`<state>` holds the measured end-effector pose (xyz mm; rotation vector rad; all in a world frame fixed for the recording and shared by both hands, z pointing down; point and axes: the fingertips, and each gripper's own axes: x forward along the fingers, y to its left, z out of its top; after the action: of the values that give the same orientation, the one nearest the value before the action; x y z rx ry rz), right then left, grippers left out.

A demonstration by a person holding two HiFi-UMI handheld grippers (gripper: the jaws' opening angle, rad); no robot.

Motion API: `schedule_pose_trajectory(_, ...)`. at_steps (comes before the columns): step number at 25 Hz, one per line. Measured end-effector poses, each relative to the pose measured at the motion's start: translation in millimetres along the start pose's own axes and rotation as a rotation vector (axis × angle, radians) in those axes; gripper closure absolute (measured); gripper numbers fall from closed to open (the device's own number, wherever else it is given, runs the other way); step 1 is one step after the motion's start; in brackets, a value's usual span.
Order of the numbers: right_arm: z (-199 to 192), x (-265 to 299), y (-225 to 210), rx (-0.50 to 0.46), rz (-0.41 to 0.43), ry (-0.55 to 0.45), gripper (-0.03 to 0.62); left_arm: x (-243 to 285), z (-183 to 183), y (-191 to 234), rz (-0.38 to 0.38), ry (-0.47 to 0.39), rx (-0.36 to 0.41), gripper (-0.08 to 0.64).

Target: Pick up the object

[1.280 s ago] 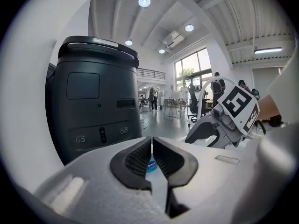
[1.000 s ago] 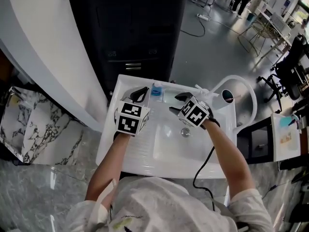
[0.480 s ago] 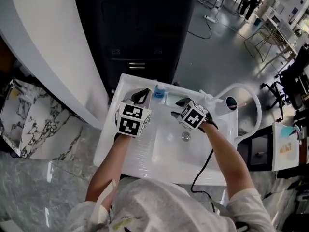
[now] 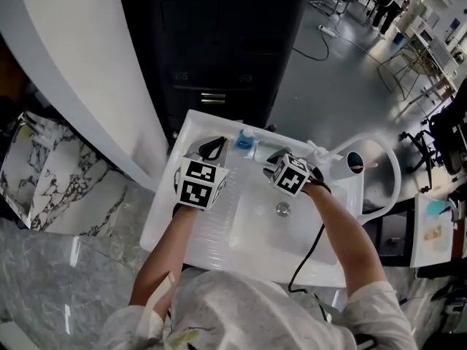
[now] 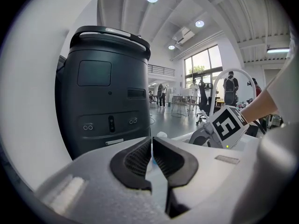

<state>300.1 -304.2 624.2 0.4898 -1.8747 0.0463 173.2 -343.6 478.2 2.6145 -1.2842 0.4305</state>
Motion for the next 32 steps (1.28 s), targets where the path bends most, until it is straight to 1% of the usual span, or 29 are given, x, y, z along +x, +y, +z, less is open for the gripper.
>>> schedule_pose_trajectory(7,-2,3,1,-0.009,0.016,0.006,0.561,-1,-2,4,0.013,0.005,-0.005,0.548)
schedule_pose_trajectory(12,-3,5,3,-0.013,0.046,0.002,0.579,1,-2,5,0.015,0.006,-0.007,0.548)
schedule_pose_trajectory(18,0,2,5,-0.006,0.054,-0.016,0.583,-1,-2,6,0.014,0.012,-0.004,0.548)
schedule_pose_trajectory(25,10,-11,-1,0.033,0.022,-0.063,0.583,0,4,2,-0.006,0.018,0.014,0.548)
schedule_pose_trajectory(32,20,-26,-4,0.069,-0.013,-0.085,0.583,-1,17,-2,-0.045,0.018,0.043,0.548)
